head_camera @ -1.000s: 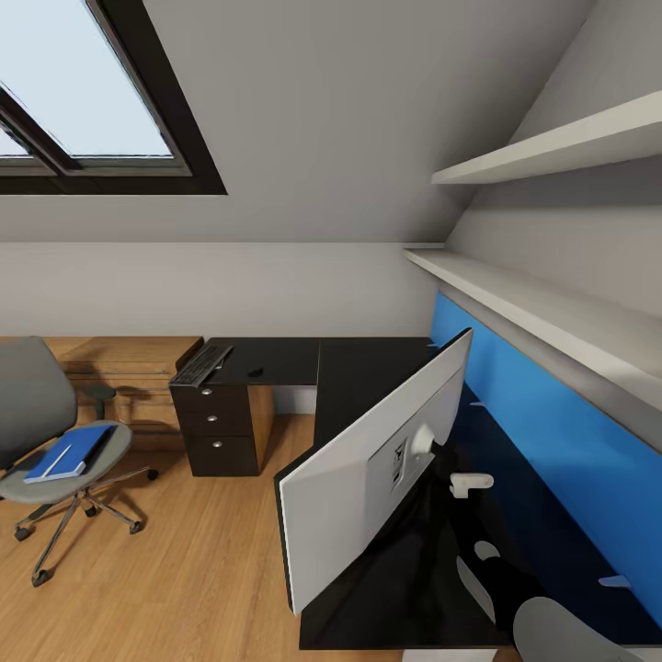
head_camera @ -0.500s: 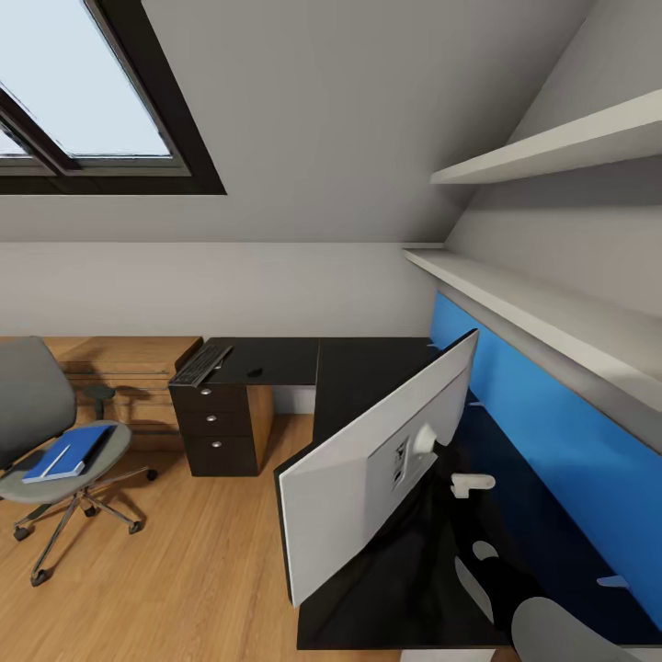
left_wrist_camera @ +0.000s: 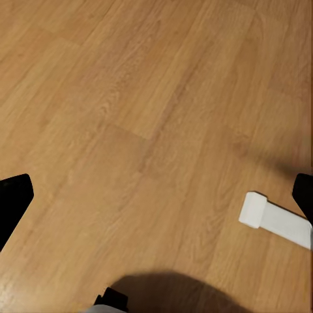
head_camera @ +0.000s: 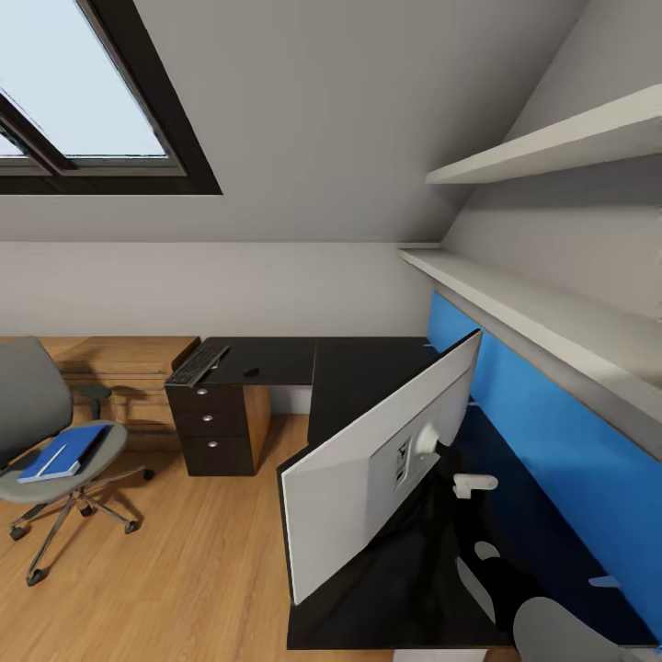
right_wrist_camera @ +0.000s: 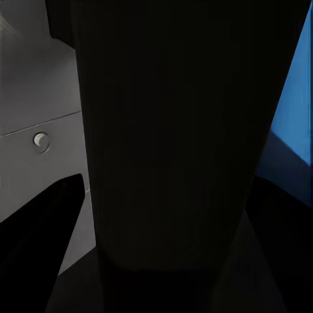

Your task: In the bedroom, organize the workspace by keeping the computer under the desk, ensuring the monitor is on the desk, placing the keyboard on the desk next to the monitor, placing the mouse on the desk next to the keyboard, moving the folder from the swivel chair onto the desk next to the mouse, stacking the notebook on top of the folder with the pen on top of the notebook, and positioning the swivel chair next to the desk.

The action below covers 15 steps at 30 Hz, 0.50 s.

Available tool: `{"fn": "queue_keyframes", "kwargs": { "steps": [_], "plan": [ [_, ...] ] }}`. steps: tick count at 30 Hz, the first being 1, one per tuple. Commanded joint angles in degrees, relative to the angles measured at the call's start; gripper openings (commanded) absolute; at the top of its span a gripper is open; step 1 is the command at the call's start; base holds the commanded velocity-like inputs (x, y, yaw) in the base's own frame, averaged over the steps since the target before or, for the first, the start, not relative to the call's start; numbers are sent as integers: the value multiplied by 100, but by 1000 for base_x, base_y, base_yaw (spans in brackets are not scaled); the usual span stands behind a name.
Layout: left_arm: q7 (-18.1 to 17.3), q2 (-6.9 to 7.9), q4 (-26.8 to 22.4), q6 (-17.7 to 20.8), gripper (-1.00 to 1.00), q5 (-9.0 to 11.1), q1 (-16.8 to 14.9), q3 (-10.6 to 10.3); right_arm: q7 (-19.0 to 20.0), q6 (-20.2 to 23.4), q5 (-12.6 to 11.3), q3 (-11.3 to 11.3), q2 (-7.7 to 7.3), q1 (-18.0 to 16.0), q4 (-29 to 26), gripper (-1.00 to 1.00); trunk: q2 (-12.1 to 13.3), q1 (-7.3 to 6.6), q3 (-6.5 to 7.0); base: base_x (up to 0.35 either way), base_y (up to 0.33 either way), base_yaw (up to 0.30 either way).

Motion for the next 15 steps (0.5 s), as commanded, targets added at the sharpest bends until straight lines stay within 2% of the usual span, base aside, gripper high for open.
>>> {"fn": "queue_keyframes", "kwargs": {
  "steps": [1, 15],
  "plan": [
    [-40, 0, 4, -14, 100, 41, -5, 7, -33, -33, -154, 119, -11, -4, 15, -100, -11, 3, -13, 0, -88, 0],
    [-40, 2, 4, -14, 100, 41, -5, 7, -36, -33, -154, 116, -11, -4, 15, -100, -11, 3, -13, 0, -17, 0]
  ]
}}
